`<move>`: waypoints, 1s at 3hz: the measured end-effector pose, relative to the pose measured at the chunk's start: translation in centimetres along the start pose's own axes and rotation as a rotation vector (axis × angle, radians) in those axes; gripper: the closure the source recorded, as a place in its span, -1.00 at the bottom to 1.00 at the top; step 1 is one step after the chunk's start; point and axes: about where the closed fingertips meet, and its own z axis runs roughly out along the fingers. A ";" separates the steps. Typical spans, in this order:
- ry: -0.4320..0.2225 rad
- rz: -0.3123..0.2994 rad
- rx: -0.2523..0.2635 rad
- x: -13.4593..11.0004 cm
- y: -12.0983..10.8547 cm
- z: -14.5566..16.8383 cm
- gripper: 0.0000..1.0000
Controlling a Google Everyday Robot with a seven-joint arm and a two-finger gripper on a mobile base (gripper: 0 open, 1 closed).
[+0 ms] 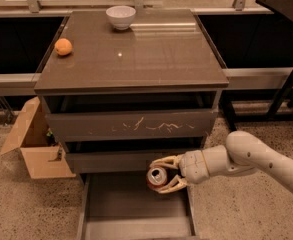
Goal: Pick coke can from bottom drawer and place on counter
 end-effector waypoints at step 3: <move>-0.043 -0.009 0.021 -2.6 -1.9 -2.9 1.00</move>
Offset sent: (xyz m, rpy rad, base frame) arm 0.0051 -0.0074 0.0190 0.0338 -0.0069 -0.0115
